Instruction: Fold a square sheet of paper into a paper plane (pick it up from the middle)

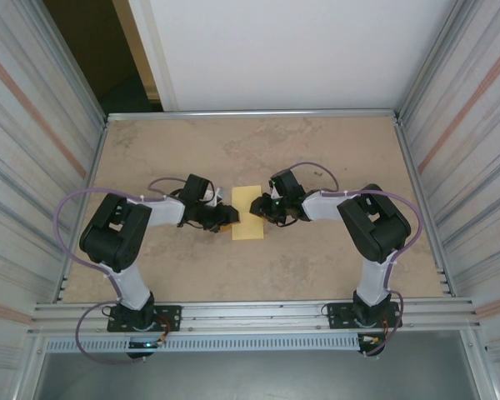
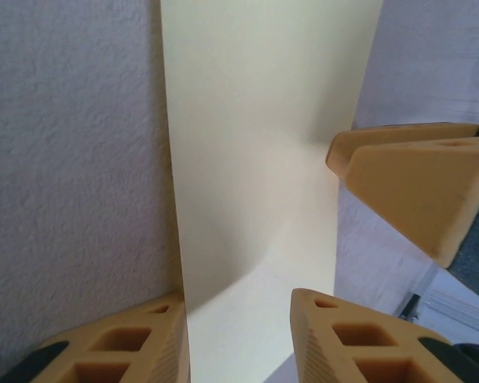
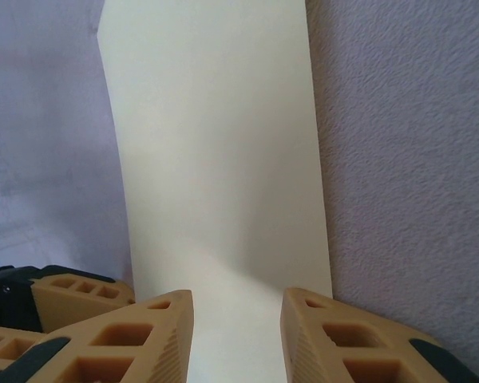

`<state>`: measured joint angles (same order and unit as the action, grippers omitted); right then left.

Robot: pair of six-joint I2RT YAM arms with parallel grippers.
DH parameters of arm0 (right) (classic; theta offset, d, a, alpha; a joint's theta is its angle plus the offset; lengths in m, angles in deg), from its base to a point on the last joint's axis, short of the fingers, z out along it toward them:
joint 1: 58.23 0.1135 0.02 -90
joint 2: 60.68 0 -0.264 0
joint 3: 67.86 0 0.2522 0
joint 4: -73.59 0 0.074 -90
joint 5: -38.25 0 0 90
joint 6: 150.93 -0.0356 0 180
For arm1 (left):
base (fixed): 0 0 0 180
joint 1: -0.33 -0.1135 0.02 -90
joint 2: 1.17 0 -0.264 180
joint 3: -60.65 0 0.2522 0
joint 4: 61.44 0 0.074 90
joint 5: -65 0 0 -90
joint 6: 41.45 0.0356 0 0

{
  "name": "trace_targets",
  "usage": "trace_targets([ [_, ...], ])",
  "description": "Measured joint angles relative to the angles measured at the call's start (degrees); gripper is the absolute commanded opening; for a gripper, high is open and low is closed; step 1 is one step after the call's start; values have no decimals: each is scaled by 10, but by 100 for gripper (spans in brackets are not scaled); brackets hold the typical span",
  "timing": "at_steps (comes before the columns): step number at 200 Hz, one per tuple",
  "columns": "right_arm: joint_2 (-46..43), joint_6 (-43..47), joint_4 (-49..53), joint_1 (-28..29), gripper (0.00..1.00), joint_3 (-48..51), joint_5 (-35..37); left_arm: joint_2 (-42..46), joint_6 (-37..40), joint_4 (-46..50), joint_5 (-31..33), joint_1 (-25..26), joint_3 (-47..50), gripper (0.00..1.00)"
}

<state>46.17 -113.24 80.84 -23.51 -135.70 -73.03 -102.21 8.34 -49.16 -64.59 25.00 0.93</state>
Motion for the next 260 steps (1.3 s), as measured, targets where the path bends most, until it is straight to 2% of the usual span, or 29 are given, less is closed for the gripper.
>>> trace_targets([
  [31,0,0,0,0,34,0,-1,0,-11,-37,-44,-1,24,35],
  [71,0,0,0,-3,34,0,-3,0,-21,-63,-71,-1,29,32],
  [226,0,0,-13,-6,35,7,-14,-21,-57,-91,-73,-25,28,21],
  [260,0,1,-17,-7,39,8,-20,-41,-64,-92,-72,-26,11,13],
])
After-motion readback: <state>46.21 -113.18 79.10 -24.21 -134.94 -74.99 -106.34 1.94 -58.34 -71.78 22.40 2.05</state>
